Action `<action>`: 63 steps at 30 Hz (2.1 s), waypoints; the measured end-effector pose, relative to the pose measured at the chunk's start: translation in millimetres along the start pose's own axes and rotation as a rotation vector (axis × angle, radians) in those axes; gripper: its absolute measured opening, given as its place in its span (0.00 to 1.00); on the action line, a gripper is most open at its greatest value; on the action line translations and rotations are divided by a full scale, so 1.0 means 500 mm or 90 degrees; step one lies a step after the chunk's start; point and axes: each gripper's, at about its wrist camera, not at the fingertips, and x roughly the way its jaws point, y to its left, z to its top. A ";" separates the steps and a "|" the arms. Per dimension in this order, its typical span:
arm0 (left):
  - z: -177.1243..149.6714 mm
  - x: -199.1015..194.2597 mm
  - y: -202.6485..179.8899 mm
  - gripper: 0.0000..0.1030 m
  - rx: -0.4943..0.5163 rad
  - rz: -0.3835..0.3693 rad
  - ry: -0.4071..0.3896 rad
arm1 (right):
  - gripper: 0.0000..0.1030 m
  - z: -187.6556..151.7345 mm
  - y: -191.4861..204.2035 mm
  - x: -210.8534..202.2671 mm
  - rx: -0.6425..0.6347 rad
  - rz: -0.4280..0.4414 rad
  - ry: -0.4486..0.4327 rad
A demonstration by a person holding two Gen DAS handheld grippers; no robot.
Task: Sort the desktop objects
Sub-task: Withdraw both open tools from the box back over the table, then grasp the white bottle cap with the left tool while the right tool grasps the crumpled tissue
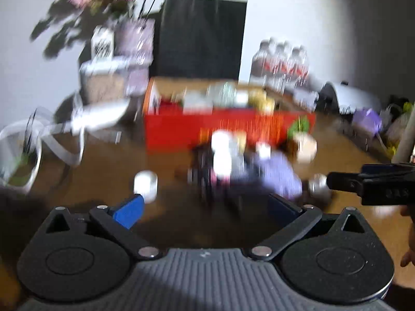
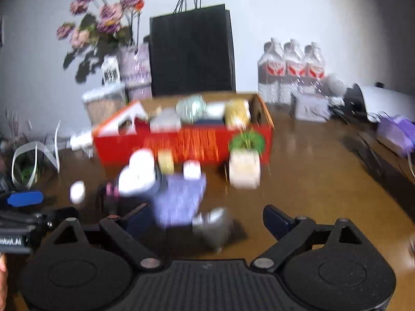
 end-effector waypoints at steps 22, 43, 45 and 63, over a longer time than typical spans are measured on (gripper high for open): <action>-0.087 -0.030 0.031 1.00 -0.085 0.007 0.017 | 0.88 -0.088 -0.004 -0.033 0.035 0.044 0.010; 0.057 0.131 0.122 0.68 -0.009 0.057 0.032 | 0.51 0.012 -0.018 0.102 0.033 0.001 0.045; 0.063 0.143 0.126 0.61 -0.008 0.049 0.039 | 0.49 0.017 -0.018 0.111 0.034 -0.002 0.042; 0.011 0.071 0.113 0.29 -0.047 0.001 0.042 | 0.23 -0.037 0.045 0.051 -0.021 0.023 0.019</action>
